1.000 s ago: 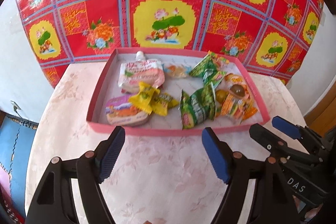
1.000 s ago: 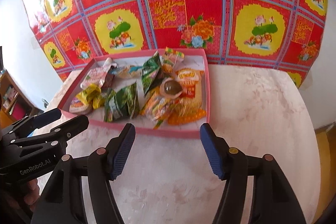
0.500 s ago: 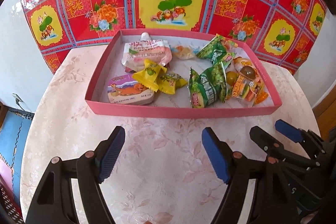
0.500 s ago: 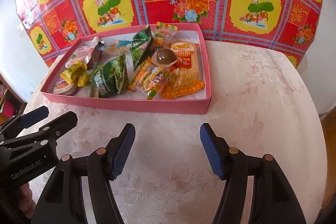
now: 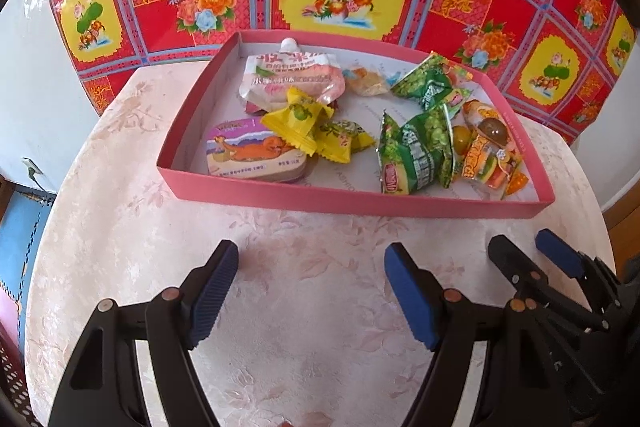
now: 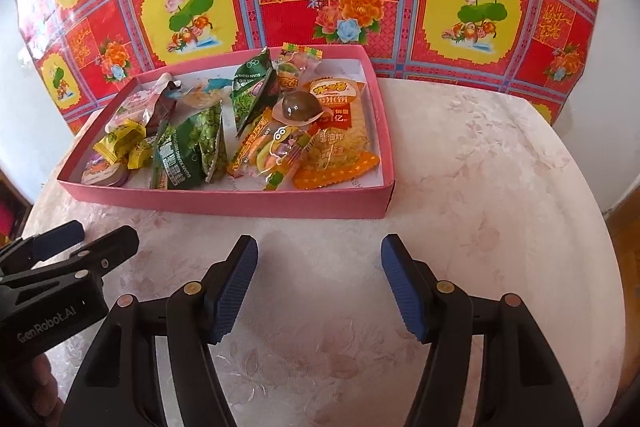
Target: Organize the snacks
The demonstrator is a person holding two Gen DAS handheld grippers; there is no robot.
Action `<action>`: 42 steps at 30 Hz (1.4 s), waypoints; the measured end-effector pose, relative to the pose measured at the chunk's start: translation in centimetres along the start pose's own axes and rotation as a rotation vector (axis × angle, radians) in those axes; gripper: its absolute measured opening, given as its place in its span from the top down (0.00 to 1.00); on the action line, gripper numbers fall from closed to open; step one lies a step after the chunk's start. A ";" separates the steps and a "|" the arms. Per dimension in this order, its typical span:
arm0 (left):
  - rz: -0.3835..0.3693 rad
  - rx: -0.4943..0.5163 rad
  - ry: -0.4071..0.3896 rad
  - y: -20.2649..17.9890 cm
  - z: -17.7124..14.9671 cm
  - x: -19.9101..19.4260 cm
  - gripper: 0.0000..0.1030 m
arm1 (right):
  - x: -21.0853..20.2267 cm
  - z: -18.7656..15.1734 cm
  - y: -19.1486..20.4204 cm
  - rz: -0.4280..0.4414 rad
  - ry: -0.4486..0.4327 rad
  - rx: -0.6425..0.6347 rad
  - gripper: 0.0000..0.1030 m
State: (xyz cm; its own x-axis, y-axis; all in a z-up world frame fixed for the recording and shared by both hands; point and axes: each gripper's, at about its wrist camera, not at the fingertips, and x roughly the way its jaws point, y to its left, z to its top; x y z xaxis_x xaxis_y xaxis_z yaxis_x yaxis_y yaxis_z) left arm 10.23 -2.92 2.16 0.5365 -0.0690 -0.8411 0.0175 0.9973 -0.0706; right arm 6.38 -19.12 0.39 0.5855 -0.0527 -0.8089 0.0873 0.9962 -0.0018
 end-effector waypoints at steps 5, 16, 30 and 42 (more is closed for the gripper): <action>0.010 0.006 -0.007 0.0 -0.1 0.2 0.23 | 0.0 0.1 0.1 -0.006 0.005 -0.007 0.36; 0.008 0.005 -0.020 0.0 -0.3 0.0 0.23 | 0.0 0.0 0.1 -0.018 0.008 -0.018 0.35; 0.001 -0.009 -0.025 0.0 -0.3 -0.2 0.23 | 0.0 0.0 0.1 -0.016 0.009 -0.019 0.34; 0.008 0.001 -0.028 -0.1 -0.3 -0.2 0.23 | 0.0 0.0 0.1 -0.016 0.009 -0.019 0.34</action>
State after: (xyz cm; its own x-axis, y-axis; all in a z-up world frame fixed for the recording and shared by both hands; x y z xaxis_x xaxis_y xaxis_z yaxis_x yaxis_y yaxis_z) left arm 9.90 -3.02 2.18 0.5603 -0.0604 -0.8261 0.0144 0.9979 -0.0633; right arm 6.40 -19.00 0.37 0.5770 -0.0678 -0.8140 0.0807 0.9964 -0.0258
